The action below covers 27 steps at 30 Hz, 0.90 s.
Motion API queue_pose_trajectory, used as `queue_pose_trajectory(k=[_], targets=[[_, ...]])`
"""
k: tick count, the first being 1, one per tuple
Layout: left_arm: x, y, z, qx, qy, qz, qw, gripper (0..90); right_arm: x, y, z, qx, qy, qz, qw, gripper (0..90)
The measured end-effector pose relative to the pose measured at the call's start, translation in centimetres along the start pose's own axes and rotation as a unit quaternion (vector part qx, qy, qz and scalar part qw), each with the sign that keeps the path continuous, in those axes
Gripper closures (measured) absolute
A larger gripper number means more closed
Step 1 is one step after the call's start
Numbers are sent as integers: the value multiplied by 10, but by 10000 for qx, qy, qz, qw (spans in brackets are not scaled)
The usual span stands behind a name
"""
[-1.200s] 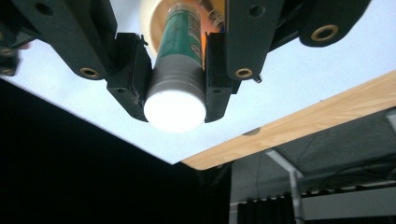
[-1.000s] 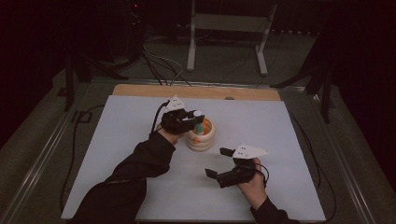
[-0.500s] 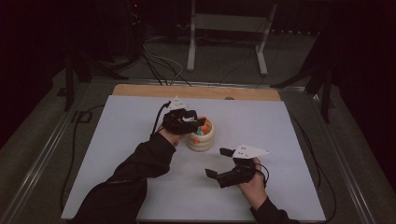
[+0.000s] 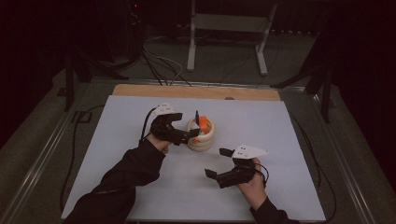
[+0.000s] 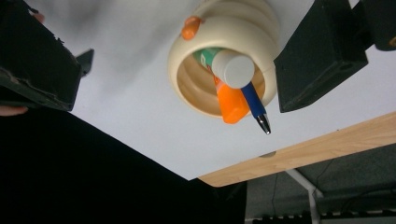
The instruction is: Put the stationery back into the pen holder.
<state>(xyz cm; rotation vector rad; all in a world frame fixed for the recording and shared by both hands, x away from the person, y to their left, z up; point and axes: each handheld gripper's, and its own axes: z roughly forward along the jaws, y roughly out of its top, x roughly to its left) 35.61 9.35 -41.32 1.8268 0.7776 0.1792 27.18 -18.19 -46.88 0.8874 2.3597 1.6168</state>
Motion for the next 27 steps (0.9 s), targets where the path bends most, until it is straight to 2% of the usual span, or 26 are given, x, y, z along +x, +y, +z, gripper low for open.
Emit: queue_pose_trajectory(k=[7, 15, 22, 27], targets=[[-1, -13, -20, -54, -113, 83, 9999, 7, 1, 0, 0, -8, 5, -5, 10000, 12], [-2, -31, -40, -107, -121, 179, 9997, 7, 1, 1, 0, -22, -3, -17, 10000, 12], [-3, -48, -58, -170, -194, 140, 9996, 7, 0, 1, -1, -29, -18, -27, 10000, 12], [-4, -66, -72, -373, -112, 178, 9991, 7, 1, 1, 0, -17, -8, -29, 10000, 12]])
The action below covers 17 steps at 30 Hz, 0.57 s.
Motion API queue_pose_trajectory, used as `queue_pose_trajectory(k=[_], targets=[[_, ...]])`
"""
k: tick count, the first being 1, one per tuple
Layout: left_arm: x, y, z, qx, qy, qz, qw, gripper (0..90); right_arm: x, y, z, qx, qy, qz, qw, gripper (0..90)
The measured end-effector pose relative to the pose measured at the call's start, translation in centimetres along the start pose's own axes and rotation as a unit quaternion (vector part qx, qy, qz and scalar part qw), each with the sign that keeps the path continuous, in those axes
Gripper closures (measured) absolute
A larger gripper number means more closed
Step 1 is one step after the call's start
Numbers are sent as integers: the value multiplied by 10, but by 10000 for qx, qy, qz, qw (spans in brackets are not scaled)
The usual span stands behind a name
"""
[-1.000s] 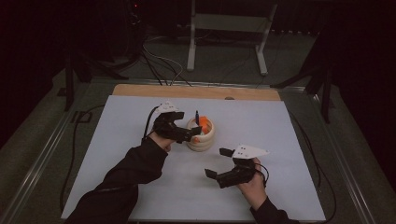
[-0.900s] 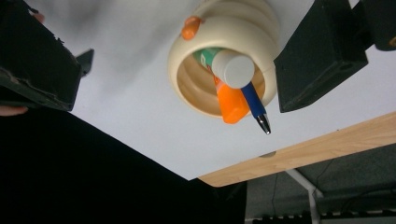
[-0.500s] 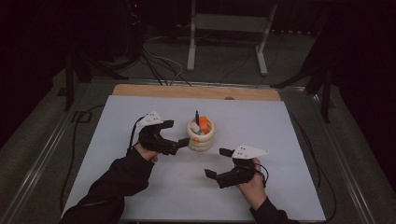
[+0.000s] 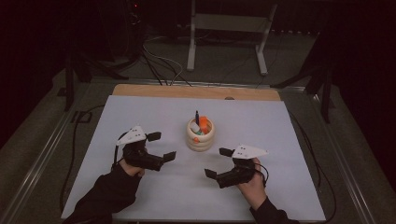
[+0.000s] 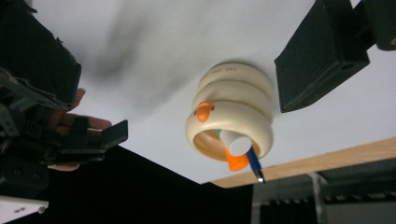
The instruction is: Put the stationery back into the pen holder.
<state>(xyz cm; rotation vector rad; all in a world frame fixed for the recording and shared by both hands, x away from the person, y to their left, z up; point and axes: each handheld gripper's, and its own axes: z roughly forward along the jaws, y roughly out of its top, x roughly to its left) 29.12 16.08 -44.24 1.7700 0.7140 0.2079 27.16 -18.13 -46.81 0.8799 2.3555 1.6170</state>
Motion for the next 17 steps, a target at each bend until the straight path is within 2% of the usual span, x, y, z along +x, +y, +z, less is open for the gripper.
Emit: queue_pose_trajectory(k=[2, 7, 11, 13, 17], targets=[[-1, -7, -5, -5, 27, 61, 10000, 7, 0, 0, 0, -4, -1, -5, 10000, 12], [-2, -22, -18, 49, 268, 277, 9992, 7, 0, 0, 0, 10, -1, -5, 10000, 12], [-1, -30, -25, 76, 287, 242, 9993, 7, 0, 0, 0, 4, -2, -4, 10000, 12], [1, -40, -30, 141, 239, 175, 9995, 7, 0, 0, 0, -3, -1, 2, 10000, 12], [2, -53, -36, 191, 313, 50, 9993, 7, 0, 0, 0, 15, -1, -8, 10000, 12]])
